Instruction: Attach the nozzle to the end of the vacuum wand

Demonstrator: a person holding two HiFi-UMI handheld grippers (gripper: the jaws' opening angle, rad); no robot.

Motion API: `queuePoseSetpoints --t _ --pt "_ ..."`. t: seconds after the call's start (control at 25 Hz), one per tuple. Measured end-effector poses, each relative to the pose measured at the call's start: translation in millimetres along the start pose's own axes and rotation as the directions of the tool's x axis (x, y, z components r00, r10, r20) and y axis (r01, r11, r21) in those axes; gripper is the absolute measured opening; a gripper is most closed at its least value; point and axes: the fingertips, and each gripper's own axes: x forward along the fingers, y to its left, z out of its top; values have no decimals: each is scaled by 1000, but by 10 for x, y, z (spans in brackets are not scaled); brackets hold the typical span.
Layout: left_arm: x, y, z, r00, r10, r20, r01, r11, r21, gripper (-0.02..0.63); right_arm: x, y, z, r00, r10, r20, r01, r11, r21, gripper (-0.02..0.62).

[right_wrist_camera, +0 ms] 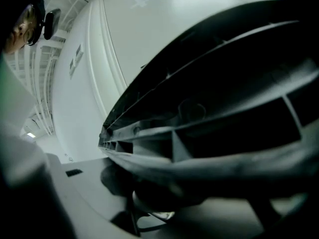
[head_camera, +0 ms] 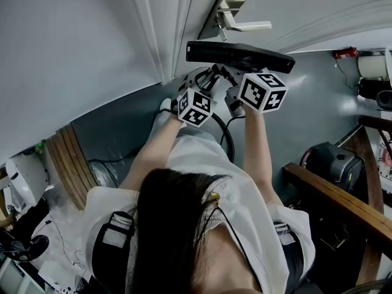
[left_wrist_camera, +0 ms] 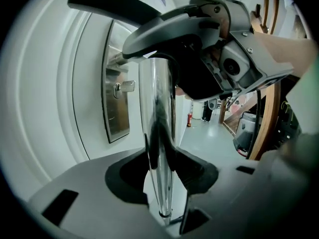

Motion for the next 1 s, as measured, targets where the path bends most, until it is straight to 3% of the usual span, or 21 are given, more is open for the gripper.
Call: queuePoseSetpoints --t 0.32,0.52,1.0 --pt "49 -57 17 999 -1 -34 3 999 34 152 29 71 10 995 -53 -87 35 981 -191 187" --pt "35 -109 39 999 -11 -34 13 999 48 152 49 218 -24 987 -81 -141 24 931 -364 187" --pt "-8 -116 -11 996 -76 -42 79 995 68 153 68 345 -50 994 56 -89 -88 905 -416 192"
